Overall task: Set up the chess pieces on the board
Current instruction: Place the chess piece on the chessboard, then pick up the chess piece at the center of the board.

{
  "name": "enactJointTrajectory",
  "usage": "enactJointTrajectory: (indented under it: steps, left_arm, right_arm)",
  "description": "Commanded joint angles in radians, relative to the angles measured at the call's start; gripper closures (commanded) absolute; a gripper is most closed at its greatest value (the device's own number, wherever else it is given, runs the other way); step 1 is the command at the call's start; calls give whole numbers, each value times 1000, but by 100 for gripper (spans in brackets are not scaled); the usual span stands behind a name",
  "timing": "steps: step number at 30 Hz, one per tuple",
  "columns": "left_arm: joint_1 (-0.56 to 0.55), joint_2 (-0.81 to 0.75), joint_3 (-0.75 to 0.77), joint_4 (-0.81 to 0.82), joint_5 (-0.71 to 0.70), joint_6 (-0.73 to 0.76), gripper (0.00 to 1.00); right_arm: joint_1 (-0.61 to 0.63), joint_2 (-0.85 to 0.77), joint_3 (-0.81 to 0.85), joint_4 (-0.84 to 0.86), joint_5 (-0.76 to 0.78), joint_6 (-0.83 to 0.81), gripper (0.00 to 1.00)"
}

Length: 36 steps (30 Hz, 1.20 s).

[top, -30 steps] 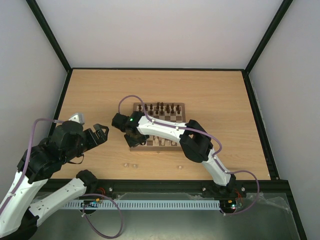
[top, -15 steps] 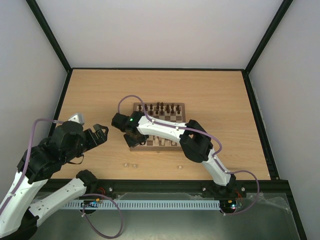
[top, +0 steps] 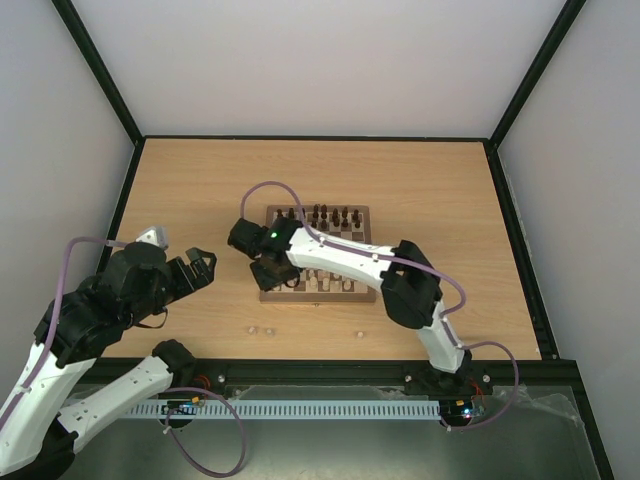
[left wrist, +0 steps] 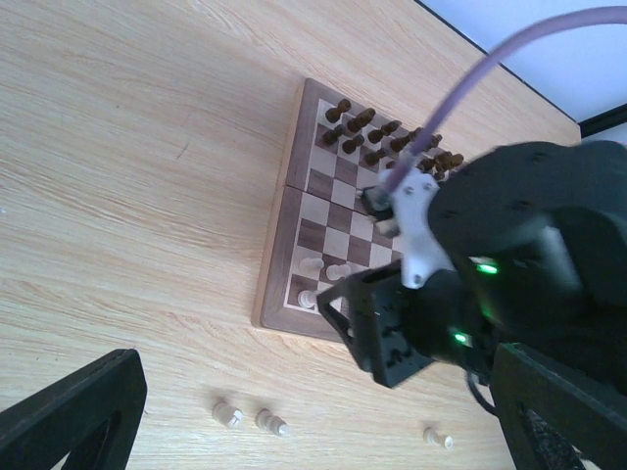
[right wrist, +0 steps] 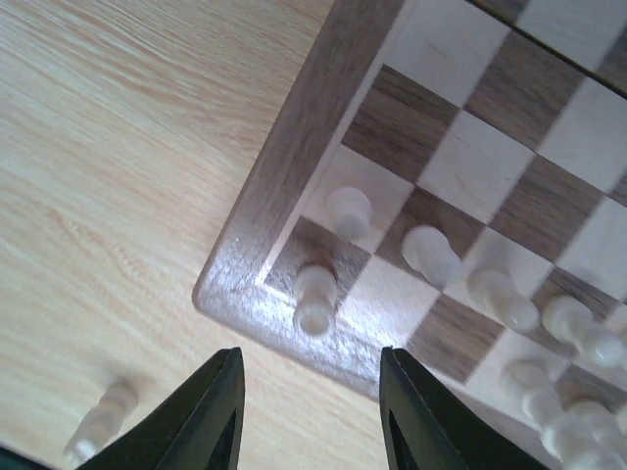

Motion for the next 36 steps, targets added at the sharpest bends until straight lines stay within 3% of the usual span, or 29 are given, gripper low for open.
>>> enactJointTrajectory:
  steps: [1,12,20,36]
  left_arm:
    - [5,6,31,-9,-24,1,1]
    - [5,23,58,-5,-25,9,1]
    - [5,7,90,-33,-31,-2,1]
    - [5,-8,79,-35,-27,-13,1]
  right_arm:
    - [7,-131,-90,-23,-1,33,60]
    - [152,-323,-310,34,-31,97,57]
    - [267,-229,-292,89,-85,103,57]
    - [265,-61,-227,60,-54,134,61]
